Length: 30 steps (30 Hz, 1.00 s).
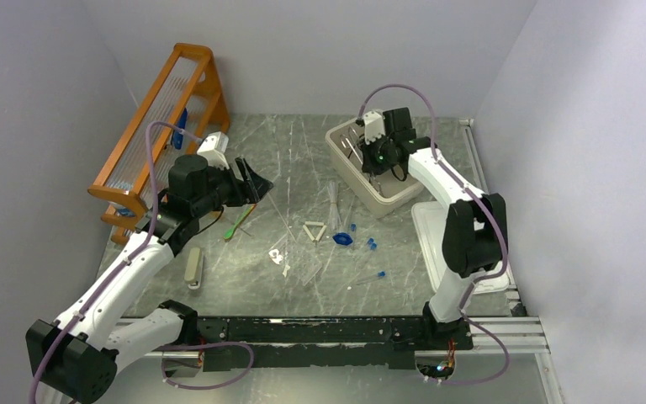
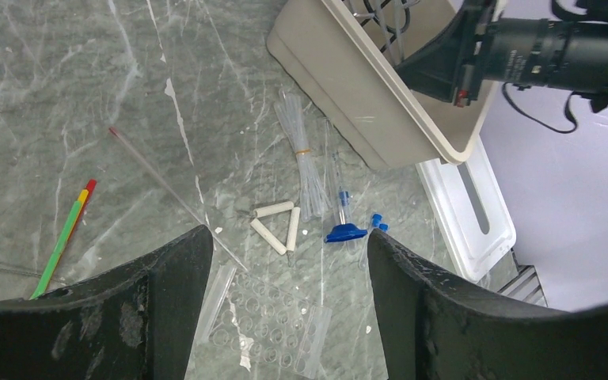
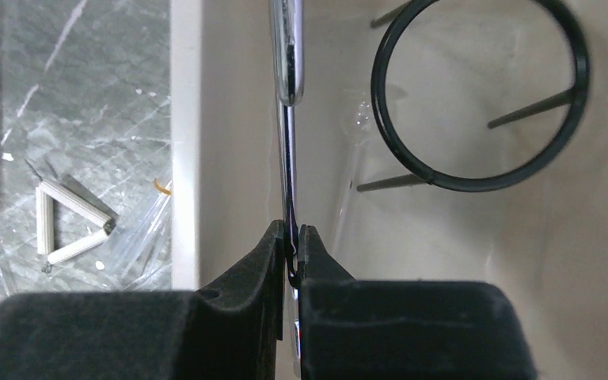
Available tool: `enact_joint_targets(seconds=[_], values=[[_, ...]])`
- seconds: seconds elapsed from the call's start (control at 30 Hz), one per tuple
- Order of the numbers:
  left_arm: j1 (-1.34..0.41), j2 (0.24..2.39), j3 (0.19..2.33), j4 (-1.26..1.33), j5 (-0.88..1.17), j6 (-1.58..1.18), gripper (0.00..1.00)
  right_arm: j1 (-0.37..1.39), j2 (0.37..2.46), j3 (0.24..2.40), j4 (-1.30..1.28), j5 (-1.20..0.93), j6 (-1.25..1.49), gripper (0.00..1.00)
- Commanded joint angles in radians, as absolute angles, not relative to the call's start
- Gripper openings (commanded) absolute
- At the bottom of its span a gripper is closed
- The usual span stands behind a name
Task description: Organize the chemistry lab equipment
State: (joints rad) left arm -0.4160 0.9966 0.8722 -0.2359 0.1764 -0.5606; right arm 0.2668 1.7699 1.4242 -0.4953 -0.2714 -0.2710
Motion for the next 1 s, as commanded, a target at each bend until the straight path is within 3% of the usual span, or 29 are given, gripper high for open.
enact_joint_targets(seconds=[0.0, 0.23, 0.67, 0.97], values=[[-0.42, 0.986, 0.878, -0.229, 0.172, -0.564, 0.75, 0.259, 1.835, 1.427, -0.51, -0.281, -0.288, 0.0], [-0.42, 0.981, 0.881, -0.242, 0.156, -0.555, 0.75, 0.256, 1.892, 1.423, -0.5, -0.282, -0.275, 0.0], [-0.42, 0.972, 0.867, -0.242, 0.139, -0.552, 0.75, 0.257, 1.916, 1.432, -0.51, -0.279, -0.238, 0.2], [-0.42, 0.971, 0.868, -0.246, 0.13, -0.548, 0.74, 0.257, 1.884, 1.443, -0.518, -0.288, -0.207, 0.2]])
